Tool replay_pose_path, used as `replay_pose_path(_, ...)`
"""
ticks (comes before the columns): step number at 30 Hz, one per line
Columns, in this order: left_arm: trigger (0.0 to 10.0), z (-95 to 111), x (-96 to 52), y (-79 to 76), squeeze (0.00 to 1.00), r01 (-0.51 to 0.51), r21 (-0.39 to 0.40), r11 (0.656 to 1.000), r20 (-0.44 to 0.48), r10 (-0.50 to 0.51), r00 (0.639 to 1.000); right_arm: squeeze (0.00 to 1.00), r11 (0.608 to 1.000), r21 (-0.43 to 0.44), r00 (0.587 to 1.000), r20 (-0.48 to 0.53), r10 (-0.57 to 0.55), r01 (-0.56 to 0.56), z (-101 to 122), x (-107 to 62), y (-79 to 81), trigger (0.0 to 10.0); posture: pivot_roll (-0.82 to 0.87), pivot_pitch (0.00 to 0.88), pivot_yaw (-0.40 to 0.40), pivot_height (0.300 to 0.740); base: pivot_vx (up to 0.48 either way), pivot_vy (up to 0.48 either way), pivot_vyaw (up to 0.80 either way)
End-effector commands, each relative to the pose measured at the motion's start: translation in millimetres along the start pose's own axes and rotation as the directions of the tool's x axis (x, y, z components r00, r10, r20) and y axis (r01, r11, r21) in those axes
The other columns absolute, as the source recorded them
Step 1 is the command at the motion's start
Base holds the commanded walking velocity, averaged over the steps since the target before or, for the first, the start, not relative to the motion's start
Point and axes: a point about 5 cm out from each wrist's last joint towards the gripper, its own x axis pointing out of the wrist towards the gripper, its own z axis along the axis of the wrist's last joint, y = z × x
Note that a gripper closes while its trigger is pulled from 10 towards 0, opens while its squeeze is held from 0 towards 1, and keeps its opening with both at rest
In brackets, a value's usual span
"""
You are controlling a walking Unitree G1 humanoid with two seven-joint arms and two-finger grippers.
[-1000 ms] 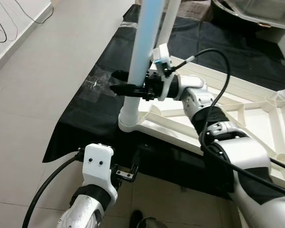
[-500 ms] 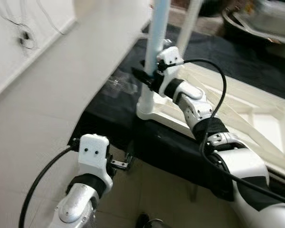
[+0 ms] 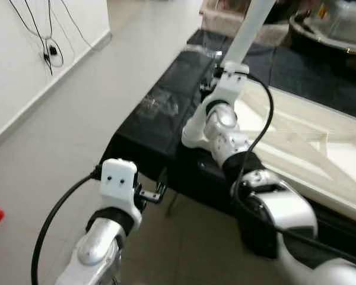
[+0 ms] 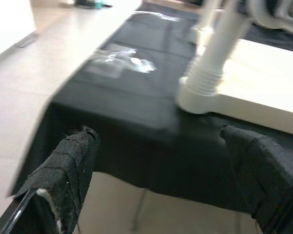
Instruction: Building children table
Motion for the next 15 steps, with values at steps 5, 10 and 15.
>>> replay_pose_path(5,10.0,-1.4,-0.4,2.4,0.00,0.001,0.002,1.000,-0.007,-0.001,1.000,0.00,0.981,-0.097,0.983,-0.057,-0.172,0.167,-35.1,-14.2,-6.3,10.0,0.25,0.232,-0.159,0.740,0.000,0.000,0.00)
replay_pose_path(10,10.0,-1.8,0.1,2.7,0.00,0.004,0.004,1.000,-0.004,-0.004,1.000,0.00,0.930,-0.187,0.944,-0.035,-0.328,0.316,-35.2,-22.5,-0.2,10.0,0.25,0.232,-0.157,0.740,0.000,0.000,0.00)
replay_pose_path(15,10.0,-2.6,0.8,2.6,0.00,0.007,0.004,1.000,-0.004,-0.007,1.000,0.00,0.933,-0.160,0.938,-0.079,-0.337,0.322,-45.1,-30.1,6.0,10.0,0.25,0.229,-0.158,0.740,0.000,0.000,0.00)
